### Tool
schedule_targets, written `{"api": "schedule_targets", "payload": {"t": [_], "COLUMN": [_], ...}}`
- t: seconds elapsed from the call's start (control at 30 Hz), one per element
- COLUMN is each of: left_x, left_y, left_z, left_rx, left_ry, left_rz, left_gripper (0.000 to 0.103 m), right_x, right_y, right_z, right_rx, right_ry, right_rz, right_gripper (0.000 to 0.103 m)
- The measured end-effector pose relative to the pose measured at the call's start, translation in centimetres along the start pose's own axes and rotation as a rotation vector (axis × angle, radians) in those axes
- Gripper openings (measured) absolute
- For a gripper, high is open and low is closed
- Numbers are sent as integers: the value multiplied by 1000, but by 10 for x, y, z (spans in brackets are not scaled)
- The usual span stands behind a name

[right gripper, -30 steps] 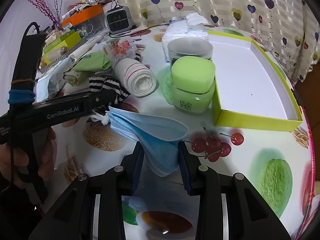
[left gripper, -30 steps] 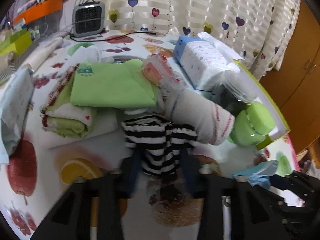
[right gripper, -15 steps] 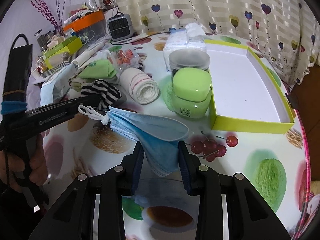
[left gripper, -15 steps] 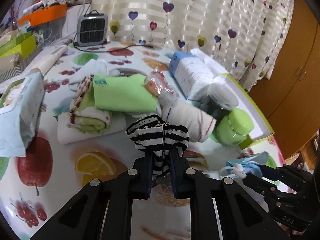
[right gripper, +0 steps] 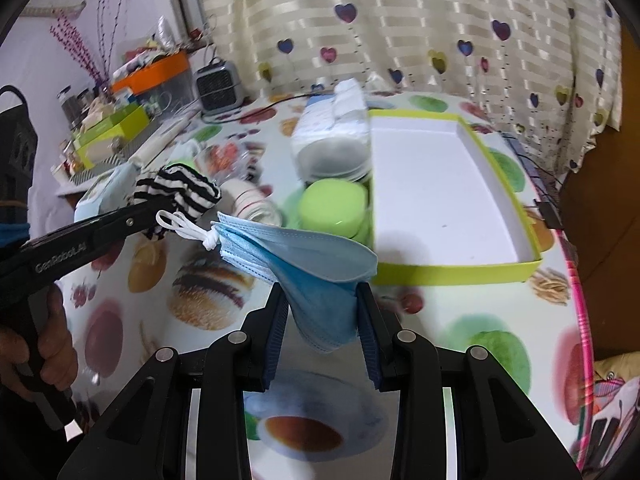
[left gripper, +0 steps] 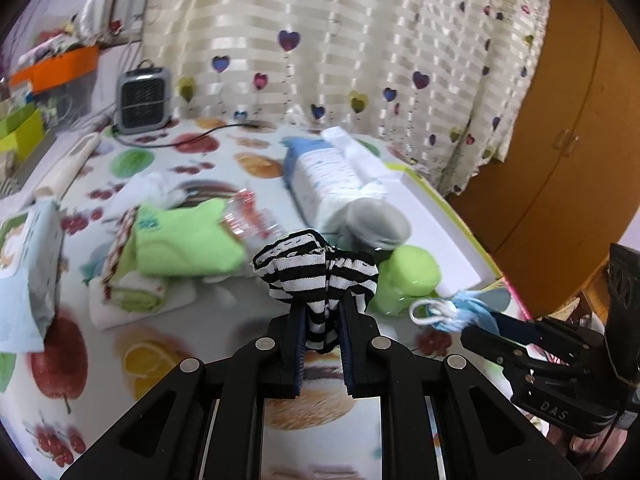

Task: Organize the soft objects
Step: 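Carry the striped cloth and blue mask in both tools over the yellow-rimmed box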

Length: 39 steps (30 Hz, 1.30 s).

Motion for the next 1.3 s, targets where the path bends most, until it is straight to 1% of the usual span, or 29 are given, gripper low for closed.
{"api": "schedule_targets", "payload": {"t": [0.23, 0.53, 0.87, 1.1, 1.23, 1.3], "left_x": [-34, -80, -122, -134, -138, -140], "left_y": [-12, -44, -82, -103, -113, -118], "left_z": [12, 24, 28, 24, 20, 18], "left_rx": [-5, 13, 45, 76, 96, 104], "left_ry": [-57, -124, -179, -195, -200, -202], "left_rz": [-65, -132, -179, -182, -187, -192], "left_gripper": [14, 14, 14, 14, 14, 14], "right_x": [-27, -71, -118, -142, -146, -144], "right_y": [-1, -13, -37, -62, -68, -66], "right_z": [16, 27, 28, 25, 22, 23], "right_rx": [-33, -50, -30, 10, 31, 21], "right_ry": [-35, -93, -149, -181, -173, -152], "right_rz": [-35, -79, -124, -150, -148, -143], "right_gripper": [35, 36, 36, 36, 40, 50]}}
Point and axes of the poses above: each gripper's, at about its wrist camera, not at the fingertips, and y roughly against the way its jaws point, x to its left, z to its top, the point moved 7 cm from there along -y, roughly the way its jaws point, and after that the axes turned 14 degrees about -x, right-handed, at the moved point
